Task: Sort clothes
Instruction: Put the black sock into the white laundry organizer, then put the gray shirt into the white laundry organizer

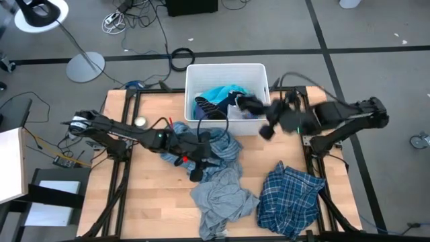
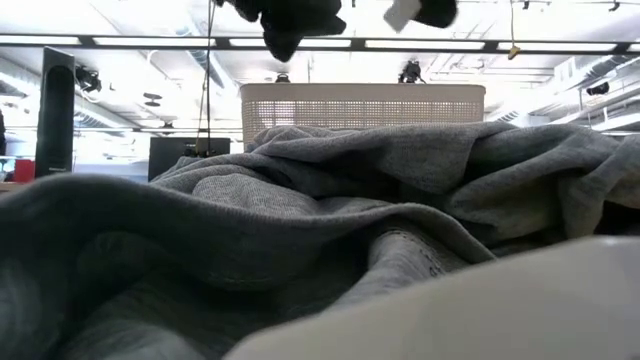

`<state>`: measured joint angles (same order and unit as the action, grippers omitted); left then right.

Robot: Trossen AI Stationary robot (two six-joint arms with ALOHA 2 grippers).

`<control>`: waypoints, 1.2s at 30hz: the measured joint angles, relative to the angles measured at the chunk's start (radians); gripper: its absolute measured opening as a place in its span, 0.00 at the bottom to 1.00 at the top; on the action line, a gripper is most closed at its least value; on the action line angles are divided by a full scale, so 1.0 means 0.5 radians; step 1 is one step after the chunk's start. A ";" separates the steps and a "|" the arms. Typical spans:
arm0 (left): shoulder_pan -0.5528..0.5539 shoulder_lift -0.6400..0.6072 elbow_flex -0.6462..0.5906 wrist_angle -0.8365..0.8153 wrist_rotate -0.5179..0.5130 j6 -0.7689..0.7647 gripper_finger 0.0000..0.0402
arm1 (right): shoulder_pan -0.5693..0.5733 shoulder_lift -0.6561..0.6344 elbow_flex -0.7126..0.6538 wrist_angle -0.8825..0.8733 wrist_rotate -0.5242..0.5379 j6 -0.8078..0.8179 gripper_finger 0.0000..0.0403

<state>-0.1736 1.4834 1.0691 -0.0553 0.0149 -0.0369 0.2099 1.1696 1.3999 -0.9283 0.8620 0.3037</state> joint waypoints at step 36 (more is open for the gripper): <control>-0.224 0.479 0.078 0.148 -0.208 -0.152 0.43 | -0.891 -0.150 0.010 0.136 -1.100 -0.327 0.56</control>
<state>-0.2856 1.7231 1.1079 0.0186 -0.0892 -0.1128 -0.2356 1.0944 1.4052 -0.8605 0.3122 0.1403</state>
